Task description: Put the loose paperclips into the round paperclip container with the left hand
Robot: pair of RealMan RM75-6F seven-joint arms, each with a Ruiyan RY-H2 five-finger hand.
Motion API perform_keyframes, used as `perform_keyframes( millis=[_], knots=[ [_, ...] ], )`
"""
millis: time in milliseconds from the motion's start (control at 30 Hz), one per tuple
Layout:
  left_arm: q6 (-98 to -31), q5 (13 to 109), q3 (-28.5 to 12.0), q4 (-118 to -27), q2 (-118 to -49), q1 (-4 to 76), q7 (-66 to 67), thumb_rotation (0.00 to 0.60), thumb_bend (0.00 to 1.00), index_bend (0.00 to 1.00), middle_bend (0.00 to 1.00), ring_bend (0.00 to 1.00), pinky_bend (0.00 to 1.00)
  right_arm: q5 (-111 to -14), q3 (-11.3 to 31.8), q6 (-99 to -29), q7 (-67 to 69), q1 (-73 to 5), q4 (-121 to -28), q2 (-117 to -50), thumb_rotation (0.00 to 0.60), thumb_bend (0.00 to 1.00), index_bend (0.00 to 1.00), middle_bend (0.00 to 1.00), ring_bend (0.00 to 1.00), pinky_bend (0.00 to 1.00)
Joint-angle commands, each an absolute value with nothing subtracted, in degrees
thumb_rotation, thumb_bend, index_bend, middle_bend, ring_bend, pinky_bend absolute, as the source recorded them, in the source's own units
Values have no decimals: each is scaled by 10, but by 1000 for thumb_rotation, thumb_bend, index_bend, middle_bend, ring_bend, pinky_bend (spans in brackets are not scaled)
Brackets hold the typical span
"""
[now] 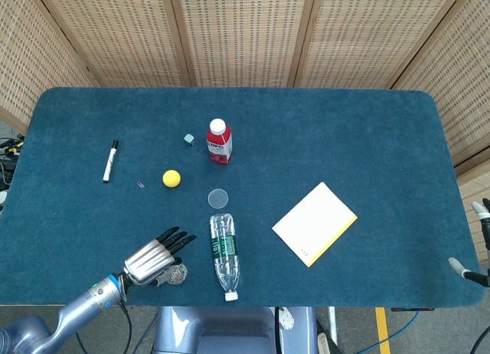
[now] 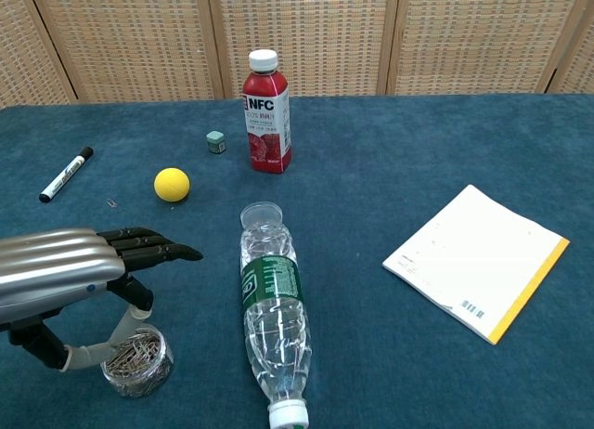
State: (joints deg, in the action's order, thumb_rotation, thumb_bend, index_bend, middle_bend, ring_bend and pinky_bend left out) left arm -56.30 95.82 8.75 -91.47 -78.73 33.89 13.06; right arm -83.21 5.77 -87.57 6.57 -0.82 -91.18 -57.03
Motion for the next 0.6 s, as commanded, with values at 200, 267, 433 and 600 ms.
perform_keyframes(
  millis=[200, 267, 433, 600],
  knots=[
    [-565, 958, 87, -922, -779, 338, 120, 600, 188, 423, 0, 0, 0, -833, 58, -877, 65, -8, -912, -570, 600, 0, 0, 0, 0, 0],
    [-569, 960, 86, -922, -778, 337, 116, 600, 188, 422, 0, 0, 0, -833, 57, -877, 65, -7, -913, -570, 600, 0, 0, 0, 0, 0],
    [-614, 969, 70, -919, -761, 330, 77, 600, 189, 422, 0, 0, 0, -834, 57, -877, 64, -7, -913, -570, 600, 0, 0, 0, 0, 0],
    [-641, 927, 23, -878, -749, 330, 38, 600, 201, 423, 0, 0, 0, -835, 57, -878, 64, -8, -914, -570, 600, 0, 0, 0, 0, 0]
  ],
)
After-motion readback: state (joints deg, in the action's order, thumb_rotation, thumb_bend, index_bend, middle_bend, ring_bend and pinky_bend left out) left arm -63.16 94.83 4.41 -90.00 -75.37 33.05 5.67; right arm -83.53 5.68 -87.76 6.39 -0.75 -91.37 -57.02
